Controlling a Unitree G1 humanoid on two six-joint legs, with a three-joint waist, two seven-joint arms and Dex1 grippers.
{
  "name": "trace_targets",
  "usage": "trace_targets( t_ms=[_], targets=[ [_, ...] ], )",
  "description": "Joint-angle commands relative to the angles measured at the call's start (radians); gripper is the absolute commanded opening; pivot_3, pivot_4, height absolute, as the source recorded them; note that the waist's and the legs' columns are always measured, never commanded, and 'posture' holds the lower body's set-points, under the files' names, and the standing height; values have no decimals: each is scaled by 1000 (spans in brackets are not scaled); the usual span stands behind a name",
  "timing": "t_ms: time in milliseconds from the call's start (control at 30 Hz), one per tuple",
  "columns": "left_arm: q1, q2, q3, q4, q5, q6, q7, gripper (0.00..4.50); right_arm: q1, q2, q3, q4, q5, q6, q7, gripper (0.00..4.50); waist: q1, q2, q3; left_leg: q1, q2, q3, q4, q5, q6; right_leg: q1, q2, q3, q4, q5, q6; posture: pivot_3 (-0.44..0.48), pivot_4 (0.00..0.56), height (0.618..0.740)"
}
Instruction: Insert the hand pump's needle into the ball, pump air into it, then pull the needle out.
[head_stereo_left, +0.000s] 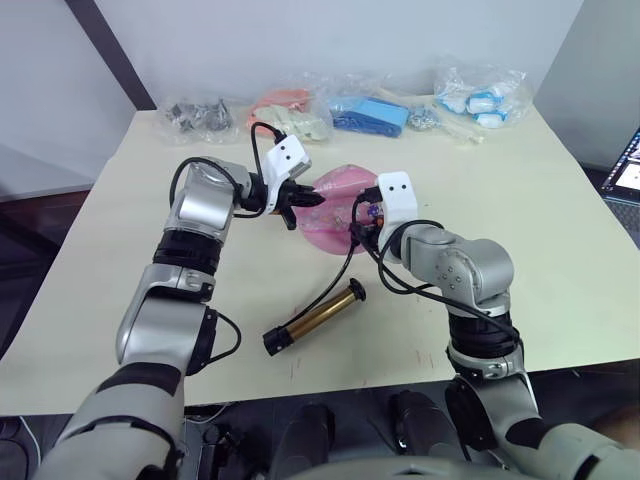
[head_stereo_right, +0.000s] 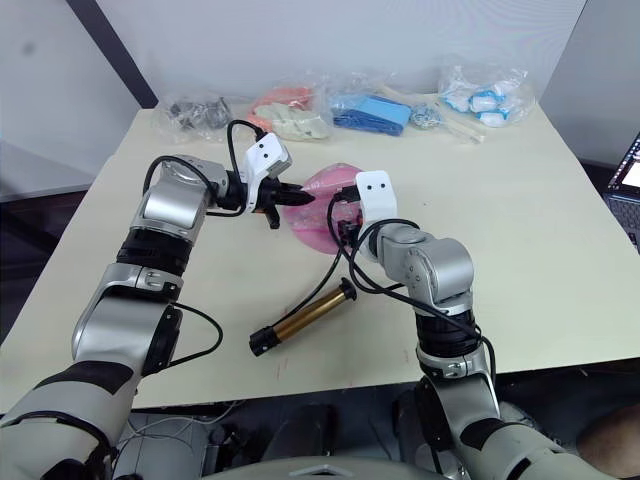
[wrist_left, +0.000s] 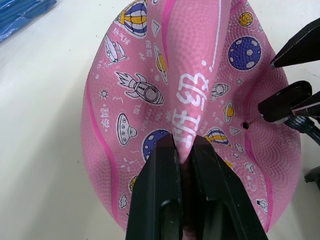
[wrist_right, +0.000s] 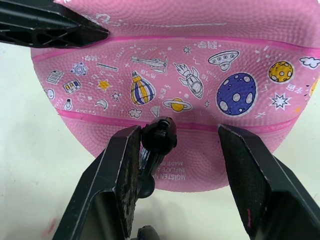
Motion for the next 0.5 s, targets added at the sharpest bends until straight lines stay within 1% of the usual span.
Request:
trace_targets(
  t_ms=[33,500],
  targets=[
    [47,-5,-58,63,25,22,-10,0,-9,114,2,-27,25,-15,-15,2533,0,0,0,0,0,0,0,0,0,0,0,0,0,0,0,0,150,740],
    [44,-4,-54,71,25,18,-5,0,-12,118,15,29,70,-58,-40,2533,0,0,0,1,0,1,0,0,0,1,0,0,1,0,0,0,150,740]
  ],
)
